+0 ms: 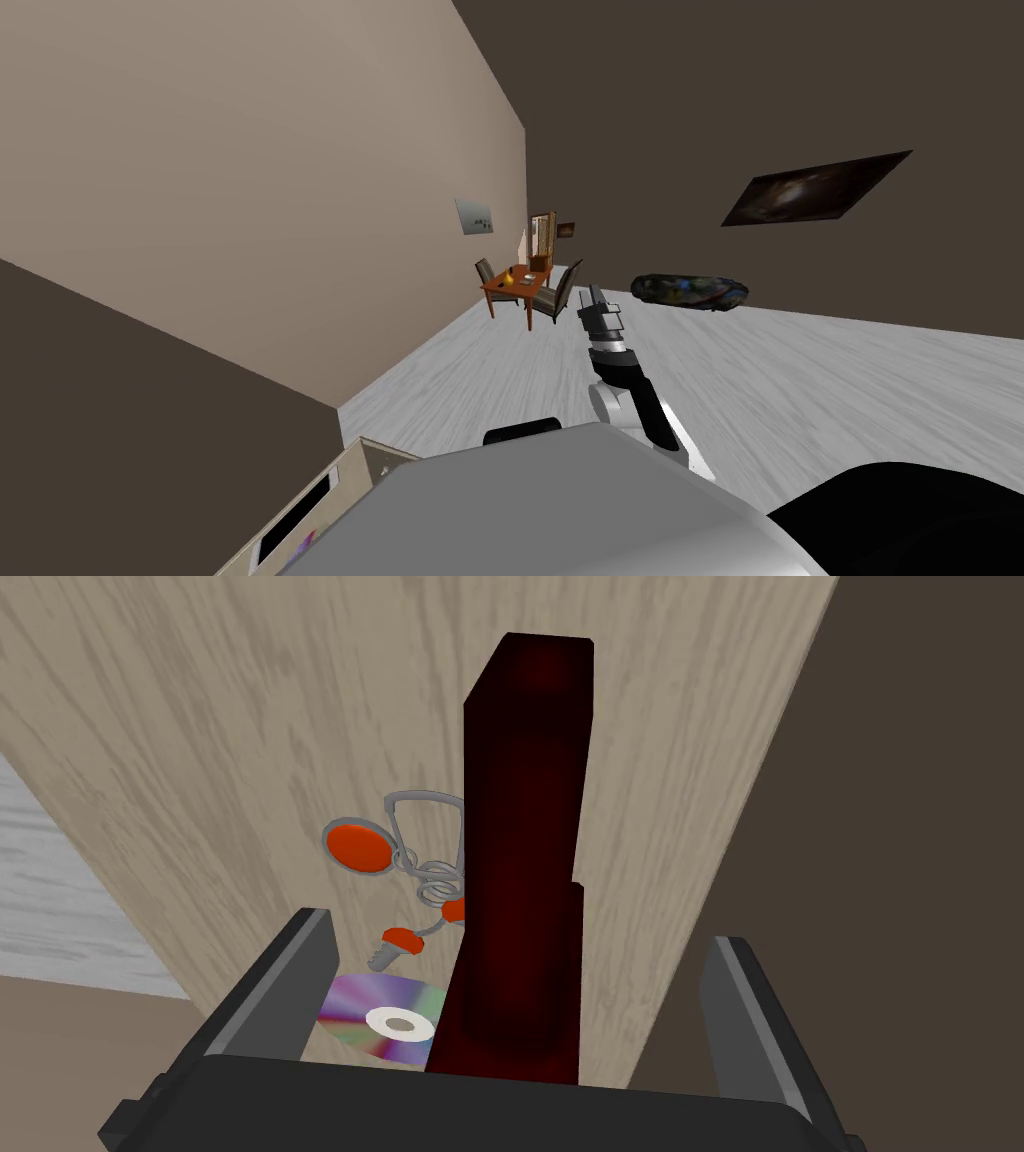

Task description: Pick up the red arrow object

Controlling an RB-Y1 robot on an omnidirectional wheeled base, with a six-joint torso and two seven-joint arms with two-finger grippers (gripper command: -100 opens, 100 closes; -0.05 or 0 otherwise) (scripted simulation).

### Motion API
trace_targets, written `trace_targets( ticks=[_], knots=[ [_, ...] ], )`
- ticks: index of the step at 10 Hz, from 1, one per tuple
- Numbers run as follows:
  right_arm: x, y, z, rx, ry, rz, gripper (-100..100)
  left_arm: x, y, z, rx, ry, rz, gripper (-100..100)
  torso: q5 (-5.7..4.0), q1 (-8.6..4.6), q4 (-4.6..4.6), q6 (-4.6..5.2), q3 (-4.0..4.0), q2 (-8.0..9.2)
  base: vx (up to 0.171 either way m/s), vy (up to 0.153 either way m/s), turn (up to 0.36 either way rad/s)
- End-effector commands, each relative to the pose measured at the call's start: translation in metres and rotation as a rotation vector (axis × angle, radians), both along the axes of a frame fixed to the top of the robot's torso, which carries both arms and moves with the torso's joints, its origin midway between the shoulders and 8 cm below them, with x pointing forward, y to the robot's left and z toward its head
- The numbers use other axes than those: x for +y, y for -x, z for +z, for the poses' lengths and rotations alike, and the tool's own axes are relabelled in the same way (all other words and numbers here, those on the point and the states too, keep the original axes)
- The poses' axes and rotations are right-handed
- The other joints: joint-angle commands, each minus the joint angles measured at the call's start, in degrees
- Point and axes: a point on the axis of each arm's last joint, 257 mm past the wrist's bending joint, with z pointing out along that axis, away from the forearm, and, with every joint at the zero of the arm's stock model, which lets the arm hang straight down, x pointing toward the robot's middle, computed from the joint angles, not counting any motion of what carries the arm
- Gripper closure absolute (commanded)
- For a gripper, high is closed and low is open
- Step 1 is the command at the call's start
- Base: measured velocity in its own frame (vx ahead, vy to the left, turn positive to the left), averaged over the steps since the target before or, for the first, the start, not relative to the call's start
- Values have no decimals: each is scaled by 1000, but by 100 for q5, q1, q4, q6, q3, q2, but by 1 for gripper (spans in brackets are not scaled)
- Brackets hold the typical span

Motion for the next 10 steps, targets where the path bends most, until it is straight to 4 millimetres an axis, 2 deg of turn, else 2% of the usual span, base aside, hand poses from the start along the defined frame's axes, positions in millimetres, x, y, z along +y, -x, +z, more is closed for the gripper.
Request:
trace_targets(
  ticks=[1, 2, 3, 5, 6, 7, 10],
  knots=[
    [0, 0, 0, 0, 0, 0, 0, 0, 0, 0, 0, 0, 0, -100, 0, 0, 0, 0, 0, 0, 56, 26, -51],
    [0, 0, 0, 0, 0, 0, 0, 2, 1, 1, 4, -4, -3, 0, 1, -8, 2, -6, 7, 14, 9, 5, 7],
    [0, 0, 0, 0, 0, 0, 0, -4, -1, -7, 0, -4, -1, -100, -1, -16, 6, -6, 17, 30, -3, 0, -16],
    [0, 0, 0, 0, 0, 0, 0, -15, -3, -20, -3, -3, 2, -100, -1, -21, 10, -6, 25, 43, -6, -1, -20],
    [0, 0, 0, 0, 0, 0, 0, -11, -2, -17, -3, -3, 1, -100, -2, -21, 10, -6, 25, 43, 0, 0, 0],
    [0, 0, 0, 0, 0, 0, 0, -12, -2, -17, -2, -3, 1, 100, -3, -20, 9, -6, 24, 43, 0, 0, 0],
    [0, 0, 0, 0, 0, 0, 0, -10, 1, -16, 4, -8, 1, 100, 2, -25, 14, 1, 24, 36, 0, 0, 3]
  ],
)
